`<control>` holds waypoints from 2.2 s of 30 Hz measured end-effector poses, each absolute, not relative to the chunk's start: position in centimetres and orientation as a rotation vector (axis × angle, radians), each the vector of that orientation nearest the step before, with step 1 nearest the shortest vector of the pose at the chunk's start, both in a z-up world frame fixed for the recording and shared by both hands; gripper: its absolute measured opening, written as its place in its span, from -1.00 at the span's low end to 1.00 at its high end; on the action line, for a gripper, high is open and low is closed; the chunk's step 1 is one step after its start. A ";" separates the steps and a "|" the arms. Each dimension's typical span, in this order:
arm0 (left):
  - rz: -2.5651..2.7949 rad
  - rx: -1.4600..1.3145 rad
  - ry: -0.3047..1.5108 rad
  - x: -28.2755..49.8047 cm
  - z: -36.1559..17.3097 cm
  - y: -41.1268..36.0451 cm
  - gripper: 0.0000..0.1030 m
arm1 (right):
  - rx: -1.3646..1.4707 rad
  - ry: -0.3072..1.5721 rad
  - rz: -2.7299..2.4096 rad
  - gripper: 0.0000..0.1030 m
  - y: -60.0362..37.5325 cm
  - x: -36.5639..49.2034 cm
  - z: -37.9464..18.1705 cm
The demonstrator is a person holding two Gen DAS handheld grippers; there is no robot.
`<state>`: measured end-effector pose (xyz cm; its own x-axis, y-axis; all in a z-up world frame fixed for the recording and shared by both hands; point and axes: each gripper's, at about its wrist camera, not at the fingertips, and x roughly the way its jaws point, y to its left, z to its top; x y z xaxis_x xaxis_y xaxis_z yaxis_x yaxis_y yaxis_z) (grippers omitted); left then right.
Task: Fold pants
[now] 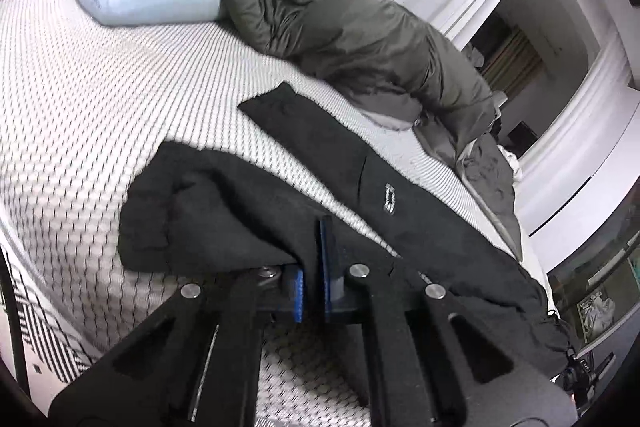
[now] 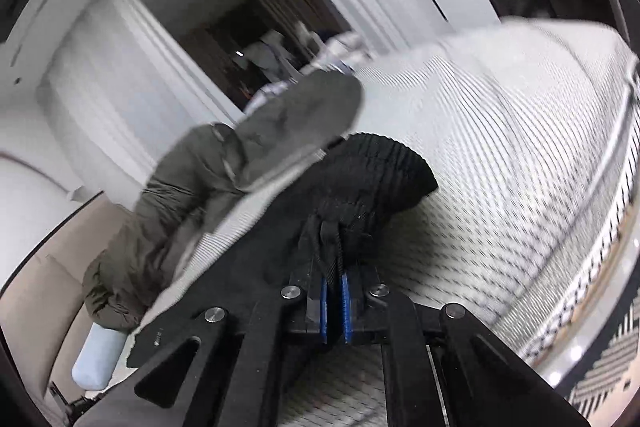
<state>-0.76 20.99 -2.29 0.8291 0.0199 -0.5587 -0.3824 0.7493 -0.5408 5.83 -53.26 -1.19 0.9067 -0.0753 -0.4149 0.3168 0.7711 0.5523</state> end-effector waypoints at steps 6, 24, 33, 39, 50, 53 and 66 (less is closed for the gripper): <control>0.226 -0.667 0.569 5.0 0.2 22.7 -0.93 | 0.580 0.366 -0.236 -0.91 -51.9 9.0 3.0; 0.349 -0.513 0.751 30.7 0.3 27.2 0.04 | 0.375 0.570 -0.389 -0.40 -52.8 37.5 4.7; 0.319 -0.538 0.688 25.8 0.1 26.7 0.63 | 0.339 0.562 -0.299 0.79 -50.9 32.8 4.0; 0.266 -0.571 0.618 19.4 0.2 22.7 0.91 | 0.489 0.626 -0.182 0.98 -49.2 27.3 1.0; 0.173 -0.659 0.697 16.2 -3.6 17.9 0.69 | 0.695 0.691 -0.122 0.99 -48.7 21.4 -3.0; 0.109 -0.721 0.693 17.2 -4.0 17.5 0.56 | 0.704 0.679 -0.113 0.99 -49.0 20.9 -2.8; 0.179 -0.746 0.792 22.2 -8.0 17.1 -0.96 | 0.677 0.709 -0.107 0.98 -48.3 22.6 -2.7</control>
<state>22.19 17.14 -8.00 0.7024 -0.1219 -0.7013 -0.4113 0.7346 -0.5396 22.61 -48.29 -2.72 0.7633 0.1311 -0.6326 0.3113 0.7834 0.5379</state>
